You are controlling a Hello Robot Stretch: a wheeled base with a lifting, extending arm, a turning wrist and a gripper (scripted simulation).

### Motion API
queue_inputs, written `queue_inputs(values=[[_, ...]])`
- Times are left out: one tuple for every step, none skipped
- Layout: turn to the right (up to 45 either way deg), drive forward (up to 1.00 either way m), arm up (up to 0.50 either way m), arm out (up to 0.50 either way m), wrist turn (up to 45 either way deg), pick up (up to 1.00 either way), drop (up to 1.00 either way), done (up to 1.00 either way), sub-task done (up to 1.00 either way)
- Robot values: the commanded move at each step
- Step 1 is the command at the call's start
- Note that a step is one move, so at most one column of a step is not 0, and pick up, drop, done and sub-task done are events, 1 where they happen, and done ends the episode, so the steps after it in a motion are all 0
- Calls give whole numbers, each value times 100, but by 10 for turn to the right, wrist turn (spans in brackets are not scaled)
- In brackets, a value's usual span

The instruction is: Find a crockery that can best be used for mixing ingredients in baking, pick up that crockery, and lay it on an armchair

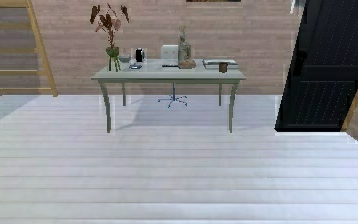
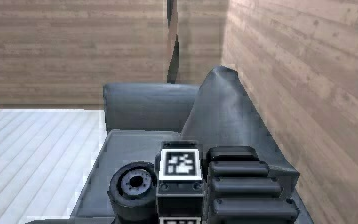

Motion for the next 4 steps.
queue_inputs(values=[[0, 0, 0, 48, 0, 0, 0, 0, 0], [0, 0, 0, 0, 450, 0, 0, 0, 0], [0, 0, 0, 0, 450, 0, 0, 0, 0], [0, 0, 0, 0, 270, 0, 0, 0, 0]])
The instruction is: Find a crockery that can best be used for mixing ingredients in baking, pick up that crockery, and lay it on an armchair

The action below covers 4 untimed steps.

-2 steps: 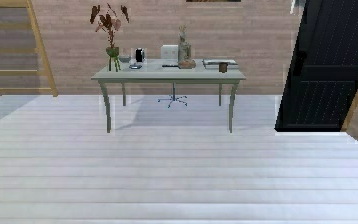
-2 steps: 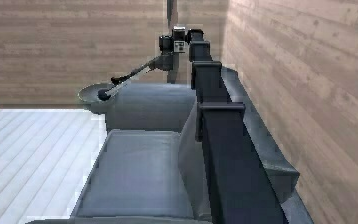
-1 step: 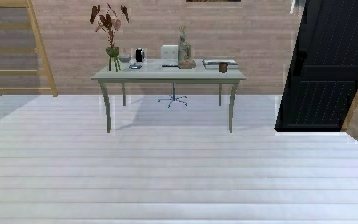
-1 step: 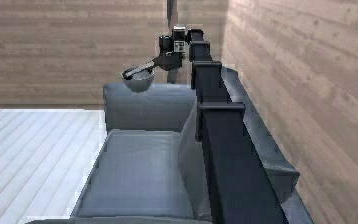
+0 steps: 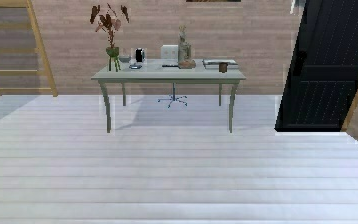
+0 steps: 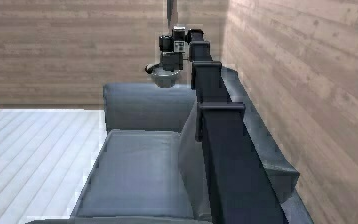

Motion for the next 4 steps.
queue_inputs(values=[[0, 0, -26, 0, 0, 0, 0, 0, 0], [0, 0, -32, 0, 0, 0, 0, 0, 0], [0, 0, 0, 0, 0, 0, 100, 0, 0], [0, 0, 10, 0, 0, 0, 0, 0, 0]])
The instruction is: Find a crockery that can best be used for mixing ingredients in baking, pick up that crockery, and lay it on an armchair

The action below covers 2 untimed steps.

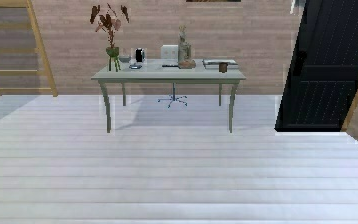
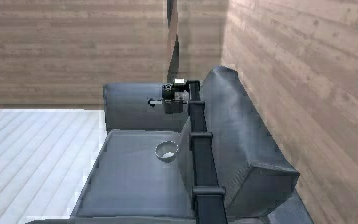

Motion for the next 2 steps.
queue_inputs(values=[[0, 0, 0, -8, 0, 0, 0, 0, 0], [0, 0, 0, 0, 0, 0, 0, 100, 0]])
